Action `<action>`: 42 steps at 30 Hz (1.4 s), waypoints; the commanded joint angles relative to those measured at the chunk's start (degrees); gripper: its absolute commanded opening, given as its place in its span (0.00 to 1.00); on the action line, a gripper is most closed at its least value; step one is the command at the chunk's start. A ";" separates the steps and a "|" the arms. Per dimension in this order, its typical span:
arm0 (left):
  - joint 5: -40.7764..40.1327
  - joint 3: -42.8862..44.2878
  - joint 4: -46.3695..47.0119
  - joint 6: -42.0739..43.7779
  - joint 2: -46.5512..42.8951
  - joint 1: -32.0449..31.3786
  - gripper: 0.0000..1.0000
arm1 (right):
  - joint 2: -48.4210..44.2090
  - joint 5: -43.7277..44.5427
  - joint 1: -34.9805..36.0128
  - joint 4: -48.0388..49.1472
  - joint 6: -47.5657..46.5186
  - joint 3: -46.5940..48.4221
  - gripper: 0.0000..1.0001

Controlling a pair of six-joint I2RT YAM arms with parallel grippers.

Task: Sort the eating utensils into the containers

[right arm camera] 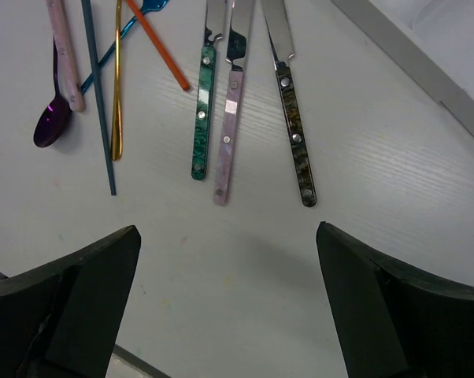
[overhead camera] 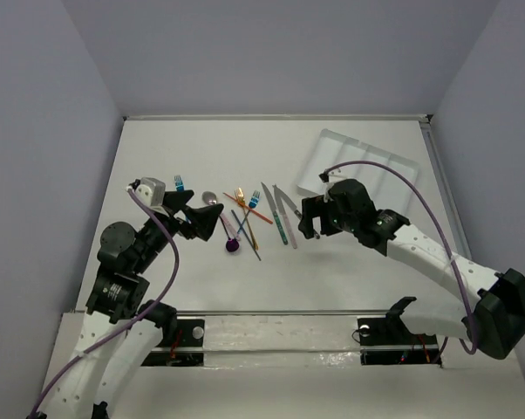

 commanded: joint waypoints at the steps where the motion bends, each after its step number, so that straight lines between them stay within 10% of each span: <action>1: -0.16 0.53 1.91 0.86 -1.01 -0.29 0.99 | 2.80 1.85 0.54 4.38 -1.69 1.99 0.98; 20: 0.19 0.26 1.91 1.12 -1.45 -0.82 0.99 | 14.49 6.15 1.07 7.19 -4.15 4.36 0.94; 42: -0.34 0.35 1.91 1.21 -1.54 -0.82 0.99 | 32.15 10.72 0.54 11.67 -7.14 8.93 0.43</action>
